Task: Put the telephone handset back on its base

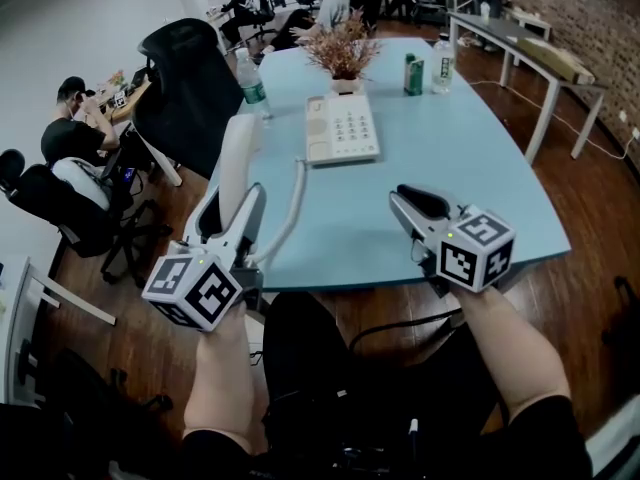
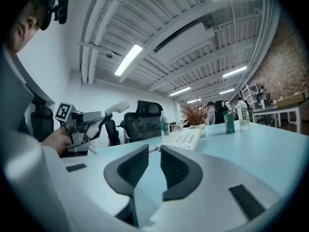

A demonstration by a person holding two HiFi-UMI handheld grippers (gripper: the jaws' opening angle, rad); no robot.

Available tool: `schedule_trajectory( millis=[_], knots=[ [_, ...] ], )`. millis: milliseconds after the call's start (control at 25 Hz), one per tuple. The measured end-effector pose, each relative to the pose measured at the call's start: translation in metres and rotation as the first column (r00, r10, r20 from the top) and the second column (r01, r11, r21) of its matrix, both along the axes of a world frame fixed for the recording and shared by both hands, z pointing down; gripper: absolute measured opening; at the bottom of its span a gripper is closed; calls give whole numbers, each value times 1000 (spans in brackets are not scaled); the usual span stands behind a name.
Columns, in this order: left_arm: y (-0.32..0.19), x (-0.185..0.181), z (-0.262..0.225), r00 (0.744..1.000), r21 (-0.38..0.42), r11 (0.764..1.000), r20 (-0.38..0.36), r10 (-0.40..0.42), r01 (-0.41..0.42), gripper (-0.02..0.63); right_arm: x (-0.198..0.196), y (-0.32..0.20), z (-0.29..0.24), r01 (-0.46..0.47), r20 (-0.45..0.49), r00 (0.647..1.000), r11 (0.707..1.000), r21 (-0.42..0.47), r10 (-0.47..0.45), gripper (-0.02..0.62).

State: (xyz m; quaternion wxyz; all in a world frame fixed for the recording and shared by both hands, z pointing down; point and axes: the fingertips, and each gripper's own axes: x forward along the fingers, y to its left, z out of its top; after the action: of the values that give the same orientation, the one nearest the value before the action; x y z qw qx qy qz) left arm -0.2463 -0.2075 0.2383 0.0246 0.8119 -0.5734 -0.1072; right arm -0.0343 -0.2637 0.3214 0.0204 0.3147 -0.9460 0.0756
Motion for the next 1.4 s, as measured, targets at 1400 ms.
schedule_trajectory(
  millis=[1400],
  knots=[
    [-295,32,77,938,-399,866,287,-195,302,238,-5,2,-1,17,16,1000,1000,-9,-17,84]
  ],
)
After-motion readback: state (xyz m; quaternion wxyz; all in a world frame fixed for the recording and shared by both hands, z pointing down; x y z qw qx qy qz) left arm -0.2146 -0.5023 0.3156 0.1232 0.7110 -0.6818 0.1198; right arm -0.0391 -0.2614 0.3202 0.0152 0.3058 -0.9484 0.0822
